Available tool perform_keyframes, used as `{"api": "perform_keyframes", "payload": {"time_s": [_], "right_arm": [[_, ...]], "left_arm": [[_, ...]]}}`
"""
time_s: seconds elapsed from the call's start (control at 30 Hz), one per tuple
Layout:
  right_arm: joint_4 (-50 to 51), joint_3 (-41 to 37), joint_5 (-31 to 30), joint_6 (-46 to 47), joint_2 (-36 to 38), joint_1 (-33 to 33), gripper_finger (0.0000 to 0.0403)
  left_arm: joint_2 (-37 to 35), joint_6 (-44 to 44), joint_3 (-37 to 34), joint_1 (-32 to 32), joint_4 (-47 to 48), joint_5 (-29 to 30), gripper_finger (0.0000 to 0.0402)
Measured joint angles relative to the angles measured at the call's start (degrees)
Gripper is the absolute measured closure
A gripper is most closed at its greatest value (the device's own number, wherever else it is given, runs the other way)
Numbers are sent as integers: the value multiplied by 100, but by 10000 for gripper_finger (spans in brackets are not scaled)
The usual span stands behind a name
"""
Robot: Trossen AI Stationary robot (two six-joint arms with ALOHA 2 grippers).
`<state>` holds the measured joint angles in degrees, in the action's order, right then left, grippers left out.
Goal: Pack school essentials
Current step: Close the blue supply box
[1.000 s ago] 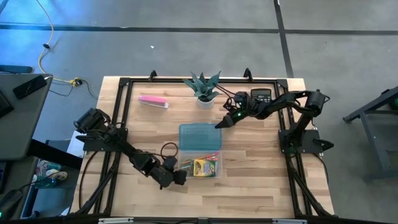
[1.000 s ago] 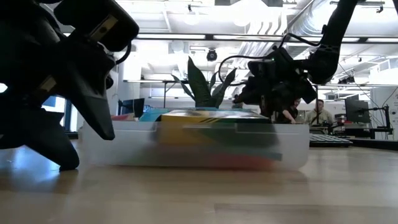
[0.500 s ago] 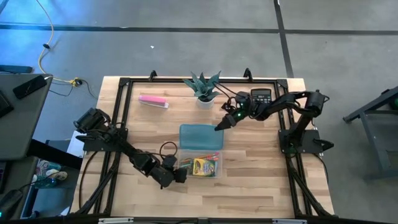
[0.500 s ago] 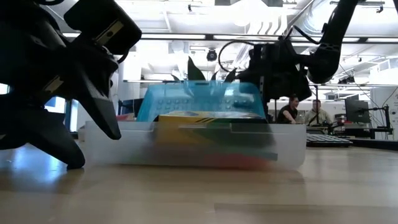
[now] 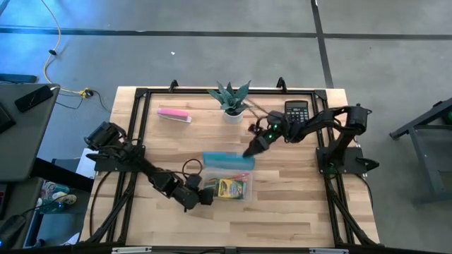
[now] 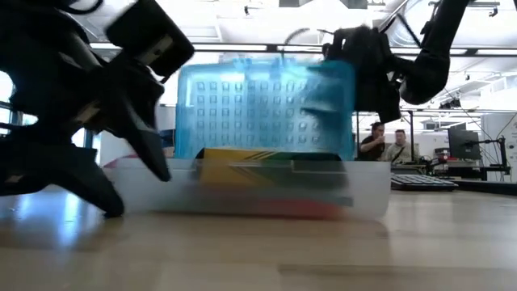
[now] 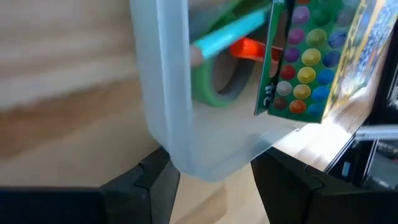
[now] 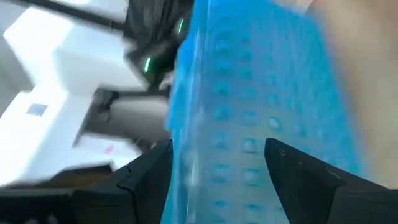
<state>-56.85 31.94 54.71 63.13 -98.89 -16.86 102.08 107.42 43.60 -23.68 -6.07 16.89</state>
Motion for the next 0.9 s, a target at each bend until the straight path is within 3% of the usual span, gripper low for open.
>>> {"api": "perform_keyframes", "payload": {"time_s": [0.6,0.9], "right_arm": [[-75,-4,-179,108,299,539,158],[50,-9,-170,68,299,542,158]], "left_arm": [[-76,-199,-11,-61,-75,215,218],[-844,-442,-11,-269,814,356,218]]}}
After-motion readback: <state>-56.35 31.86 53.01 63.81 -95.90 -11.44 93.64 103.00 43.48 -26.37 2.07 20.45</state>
